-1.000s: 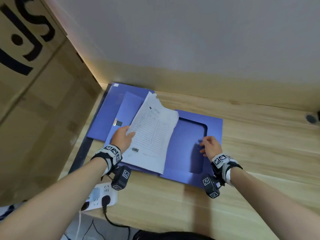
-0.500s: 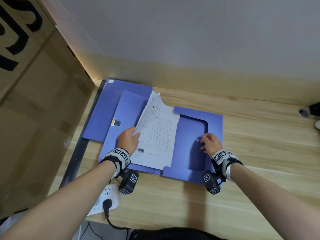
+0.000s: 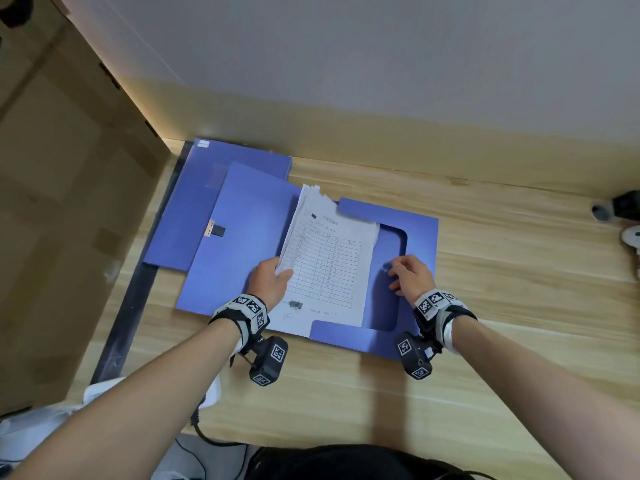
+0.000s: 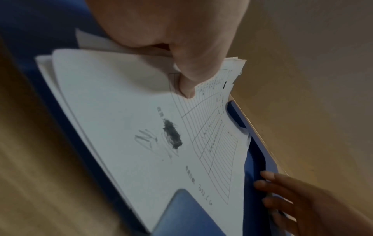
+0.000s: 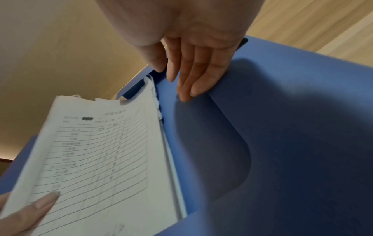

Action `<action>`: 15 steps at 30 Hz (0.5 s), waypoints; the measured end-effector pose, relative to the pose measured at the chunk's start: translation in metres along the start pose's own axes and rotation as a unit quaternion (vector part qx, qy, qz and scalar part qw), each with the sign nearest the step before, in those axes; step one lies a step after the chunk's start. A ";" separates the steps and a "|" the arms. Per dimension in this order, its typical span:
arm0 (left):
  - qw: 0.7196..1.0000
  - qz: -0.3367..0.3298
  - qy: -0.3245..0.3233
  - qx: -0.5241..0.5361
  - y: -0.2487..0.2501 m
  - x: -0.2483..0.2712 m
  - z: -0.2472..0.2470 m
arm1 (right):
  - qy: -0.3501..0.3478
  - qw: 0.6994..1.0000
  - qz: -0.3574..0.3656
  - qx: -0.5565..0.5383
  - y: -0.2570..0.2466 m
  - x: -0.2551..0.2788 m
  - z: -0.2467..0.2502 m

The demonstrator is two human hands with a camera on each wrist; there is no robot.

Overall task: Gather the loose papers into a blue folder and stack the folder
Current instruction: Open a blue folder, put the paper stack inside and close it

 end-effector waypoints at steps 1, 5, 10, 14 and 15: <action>1.000 0.003 -0.012 -0.002 0.004 -0.003 -0.008 | -0.001 1.000 0.000 -0.003 -0.001 0.000 0.001; 0.996 0.025 -0.081 0.019 0.020 -0.013 -0.050 | -0.010 0.999 0.024 -0.041 0.002 -0.001 0.003; 0.990 0.049 -0.104 0.077 0.031 -0.014 -0.079 | 0.003 0.997 0.065 -0.042 0.008 0.001 0.009; 0.993 0.059 -0.040 0.092 0.031 -0.016 -0.071 | 0.013 0.996 0.074 -0.045 0.007 0.001 0.012; 0.994 0.062 -0.008 0.089 0.031 -0.016 -0.065 | 0.016 0.996 0.077 -0.043 0.006 0.001 0.013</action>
Point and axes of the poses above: each hand's wrist, its own x-axis away from the middle knuckle, its own z-axis out of the back of the hand, y = z × x, the point moved 6 cm from there along -x, towards the middle knuckle, and after that the axes turned 15 degrees about -y, right-handed, at the moved point
